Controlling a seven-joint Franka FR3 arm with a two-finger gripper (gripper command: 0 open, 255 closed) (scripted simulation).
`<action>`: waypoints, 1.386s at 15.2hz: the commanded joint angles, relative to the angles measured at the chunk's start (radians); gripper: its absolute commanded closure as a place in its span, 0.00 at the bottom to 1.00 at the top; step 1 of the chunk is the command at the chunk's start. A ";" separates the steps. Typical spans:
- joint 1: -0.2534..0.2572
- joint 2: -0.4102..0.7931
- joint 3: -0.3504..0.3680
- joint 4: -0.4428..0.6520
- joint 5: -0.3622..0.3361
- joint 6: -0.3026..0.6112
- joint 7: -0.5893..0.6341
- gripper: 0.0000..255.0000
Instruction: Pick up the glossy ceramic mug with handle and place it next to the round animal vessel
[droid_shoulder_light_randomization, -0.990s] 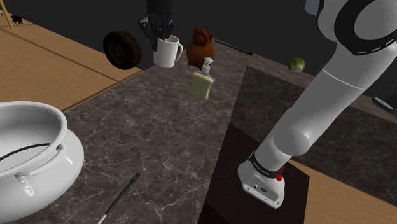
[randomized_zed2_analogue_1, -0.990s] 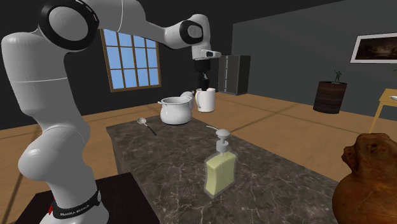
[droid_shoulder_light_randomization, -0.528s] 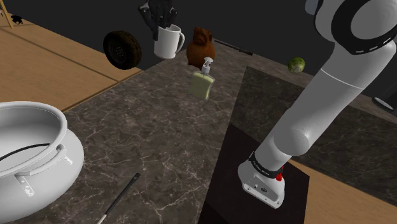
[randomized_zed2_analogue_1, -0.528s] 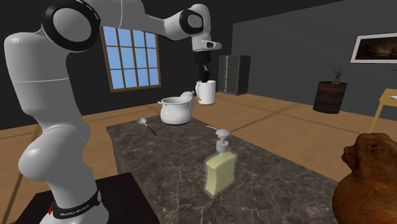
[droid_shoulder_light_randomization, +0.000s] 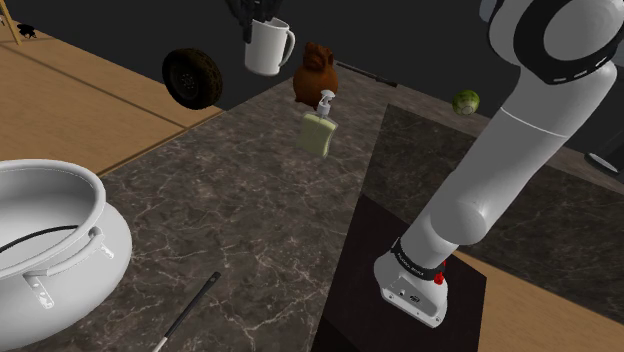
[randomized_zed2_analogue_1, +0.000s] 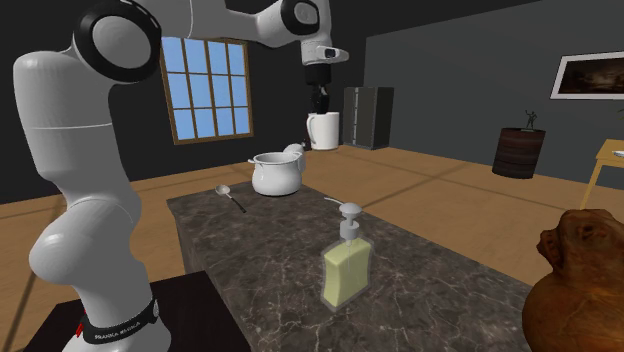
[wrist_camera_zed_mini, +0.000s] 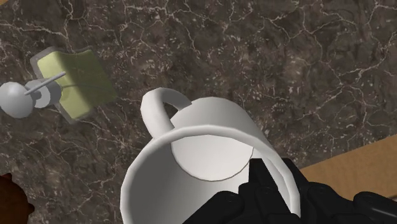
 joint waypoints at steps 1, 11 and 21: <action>0.004 0.016 0.003 0.047 -0.006 -0.033 0.003 1.00; 0.027 0.102 0.016 0.294 -0.043 -0.201 0.011 1.00; -0.130 -0.074 -0.119 0.078 0.026 -0.128 -0.256 1.00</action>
